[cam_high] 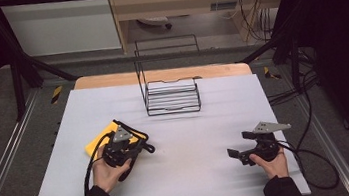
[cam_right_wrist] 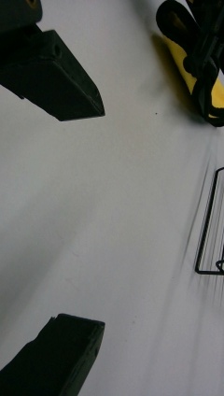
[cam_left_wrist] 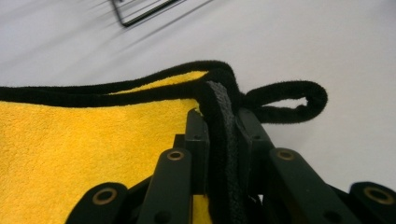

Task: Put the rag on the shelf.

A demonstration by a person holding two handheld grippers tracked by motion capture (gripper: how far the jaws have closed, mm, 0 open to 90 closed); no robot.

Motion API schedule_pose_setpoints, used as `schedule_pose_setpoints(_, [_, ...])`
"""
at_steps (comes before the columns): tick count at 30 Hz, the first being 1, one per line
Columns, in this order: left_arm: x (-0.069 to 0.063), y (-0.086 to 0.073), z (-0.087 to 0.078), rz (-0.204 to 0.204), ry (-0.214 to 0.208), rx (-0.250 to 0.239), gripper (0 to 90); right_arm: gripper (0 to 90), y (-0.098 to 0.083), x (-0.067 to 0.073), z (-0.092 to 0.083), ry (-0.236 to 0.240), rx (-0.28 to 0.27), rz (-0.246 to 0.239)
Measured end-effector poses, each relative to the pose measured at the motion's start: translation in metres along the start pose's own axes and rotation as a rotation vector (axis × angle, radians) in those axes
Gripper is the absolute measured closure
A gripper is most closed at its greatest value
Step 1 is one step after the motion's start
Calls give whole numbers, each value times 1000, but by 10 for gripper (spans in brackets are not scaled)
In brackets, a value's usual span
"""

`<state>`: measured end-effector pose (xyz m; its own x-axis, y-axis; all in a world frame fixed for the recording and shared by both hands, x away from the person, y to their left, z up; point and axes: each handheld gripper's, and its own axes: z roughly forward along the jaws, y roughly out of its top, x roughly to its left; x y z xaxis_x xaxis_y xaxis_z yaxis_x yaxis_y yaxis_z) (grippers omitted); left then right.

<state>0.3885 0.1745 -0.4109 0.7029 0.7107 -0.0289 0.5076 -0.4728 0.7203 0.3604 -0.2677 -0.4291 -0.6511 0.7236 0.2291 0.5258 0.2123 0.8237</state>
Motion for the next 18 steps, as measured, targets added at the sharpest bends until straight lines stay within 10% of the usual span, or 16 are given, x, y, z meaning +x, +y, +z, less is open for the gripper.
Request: schedule_pose_setpoints(18, [-84, 16, 23, 112, -146, -8, 766, 13, 1, 0, 1, 2, -2, -1])
